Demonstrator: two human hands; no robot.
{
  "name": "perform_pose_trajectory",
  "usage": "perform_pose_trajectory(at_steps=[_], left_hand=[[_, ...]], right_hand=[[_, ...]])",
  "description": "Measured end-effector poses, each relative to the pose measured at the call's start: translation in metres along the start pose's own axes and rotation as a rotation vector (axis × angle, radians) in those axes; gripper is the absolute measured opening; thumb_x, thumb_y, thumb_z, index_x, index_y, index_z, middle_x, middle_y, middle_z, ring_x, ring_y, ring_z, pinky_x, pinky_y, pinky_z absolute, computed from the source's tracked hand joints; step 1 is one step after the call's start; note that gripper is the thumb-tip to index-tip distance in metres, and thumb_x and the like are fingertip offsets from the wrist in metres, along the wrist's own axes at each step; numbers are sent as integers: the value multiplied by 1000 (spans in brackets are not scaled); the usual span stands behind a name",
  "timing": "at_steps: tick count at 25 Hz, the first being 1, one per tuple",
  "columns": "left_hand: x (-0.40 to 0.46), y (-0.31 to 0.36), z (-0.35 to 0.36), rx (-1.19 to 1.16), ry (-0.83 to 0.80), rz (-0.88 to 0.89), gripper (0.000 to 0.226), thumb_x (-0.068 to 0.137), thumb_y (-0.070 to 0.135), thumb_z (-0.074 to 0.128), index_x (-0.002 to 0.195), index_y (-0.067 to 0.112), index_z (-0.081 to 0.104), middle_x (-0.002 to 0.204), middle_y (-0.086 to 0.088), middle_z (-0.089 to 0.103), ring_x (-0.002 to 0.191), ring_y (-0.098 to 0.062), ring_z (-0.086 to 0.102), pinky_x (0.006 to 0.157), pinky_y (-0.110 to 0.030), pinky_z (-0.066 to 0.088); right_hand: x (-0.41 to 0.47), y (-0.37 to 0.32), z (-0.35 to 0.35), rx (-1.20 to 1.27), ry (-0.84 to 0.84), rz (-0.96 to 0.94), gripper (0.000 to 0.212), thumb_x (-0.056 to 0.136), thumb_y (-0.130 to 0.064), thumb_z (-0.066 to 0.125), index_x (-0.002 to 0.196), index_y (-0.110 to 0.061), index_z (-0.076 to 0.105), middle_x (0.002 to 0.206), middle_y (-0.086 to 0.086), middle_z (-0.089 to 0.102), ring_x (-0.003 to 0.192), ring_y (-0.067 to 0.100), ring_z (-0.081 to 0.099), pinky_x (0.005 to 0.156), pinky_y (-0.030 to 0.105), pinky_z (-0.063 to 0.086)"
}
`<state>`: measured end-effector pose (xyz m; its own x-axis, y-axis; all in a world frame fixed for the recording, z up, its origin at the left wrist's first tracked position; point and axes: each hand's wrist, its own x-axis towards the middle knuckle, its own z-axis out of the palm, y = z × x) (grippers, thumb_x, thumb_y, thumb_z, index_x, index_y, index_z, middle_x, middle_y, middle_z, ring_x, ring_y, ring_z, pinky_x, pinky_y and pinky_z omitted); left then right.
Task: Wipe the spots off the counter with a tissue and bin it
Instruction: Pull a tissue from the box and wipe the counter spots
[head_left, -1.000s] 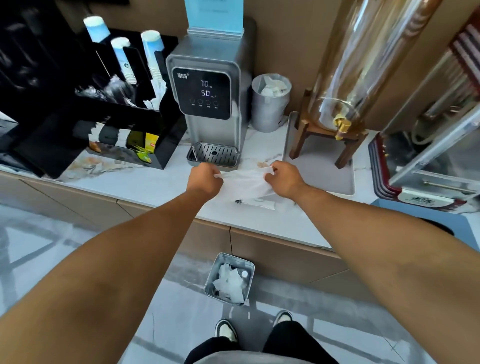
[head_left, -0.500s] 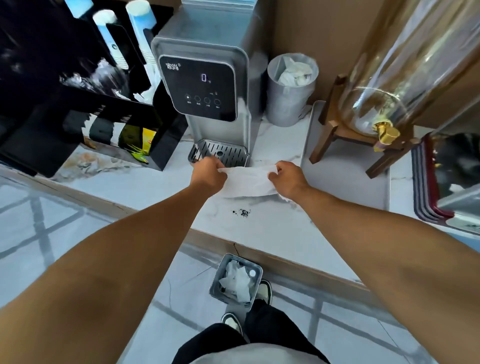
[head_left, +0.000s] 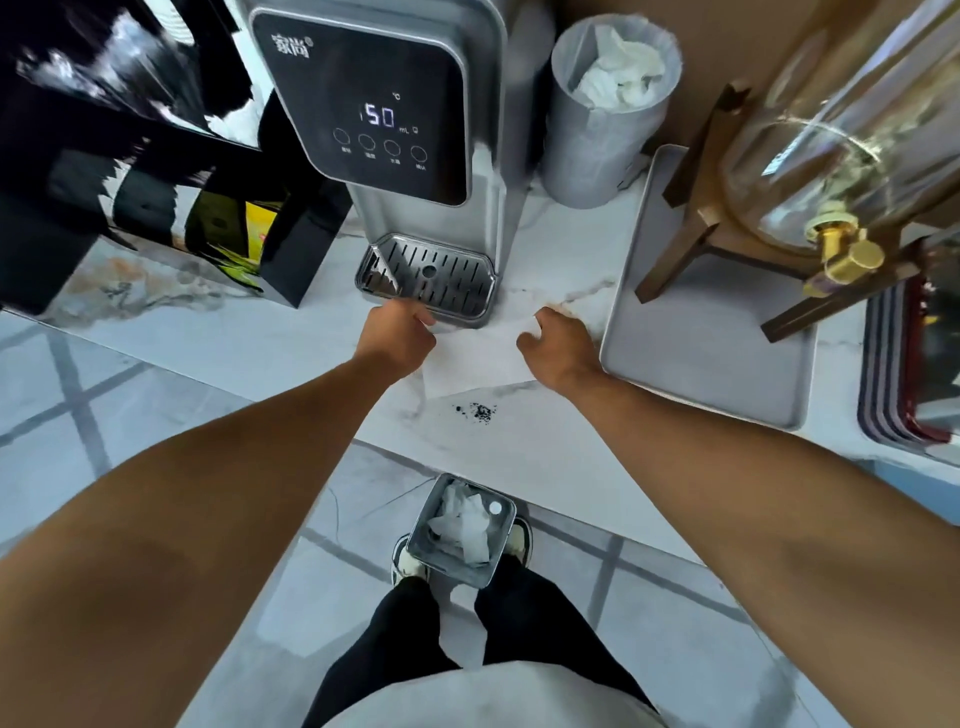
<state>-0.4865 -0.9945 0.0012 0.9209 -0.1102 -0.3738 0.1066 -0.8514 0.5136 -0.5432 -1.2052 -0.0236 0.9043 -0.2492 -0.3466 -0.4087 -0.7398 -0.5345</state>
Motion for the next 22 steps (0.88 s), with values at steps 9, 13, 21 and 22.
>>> perform_pose_trajectory(at_steps=[9, 13, 21, 22], left_hand=[[-4, -51, -14, 190, 51, 209, 32, 87, 14, 56, 116, 7, 65, 119, -17, 59, 104, -33, 57, 90, -39, 49], [-6, -86, -21, 294, 78, 313, 43, 92, 15, 52, 133, 3, 52, 137, -20, 51, 127, -38, 45, 109, -45, 38], [7, -124, -7, 435, 97, 461, 58, 103, 36, 31, 153, 7, 22, 163, -19, 17, 152, -32, 8, 124, -48, 8], [9, -124, -3, 437, 98, 476, 60, 103, 39, 29, 153, 7, 22, 163, -20, 16, 152, -33, 8, 124, -49, 8]], right_hand=[[-16, -20, 17, -166, 216, -35, 37, 89, -31, 61, 123, -18, 54, 122, 11, 45, 114, 32, 46, 95, 41, 45], [-26, -31, 35, -88, 122, -80, 36, 89, -43, 62, 118, -22, 55, 119, 6, 44, 106, 26, 54, 86, 39, 51], [-24, -32, 55, -44, 124, -76, 29, 86, -41, 68, 110, -28, 60, 109, -1, 44, 87, 16, 54, 81, 30, 47], [-22, -32, 56, -19, 146, -74, 23, 87, -36, 68, 108, -27, 62, 107, -3, 45, 86, 15, 54, 82, 29, 46]])
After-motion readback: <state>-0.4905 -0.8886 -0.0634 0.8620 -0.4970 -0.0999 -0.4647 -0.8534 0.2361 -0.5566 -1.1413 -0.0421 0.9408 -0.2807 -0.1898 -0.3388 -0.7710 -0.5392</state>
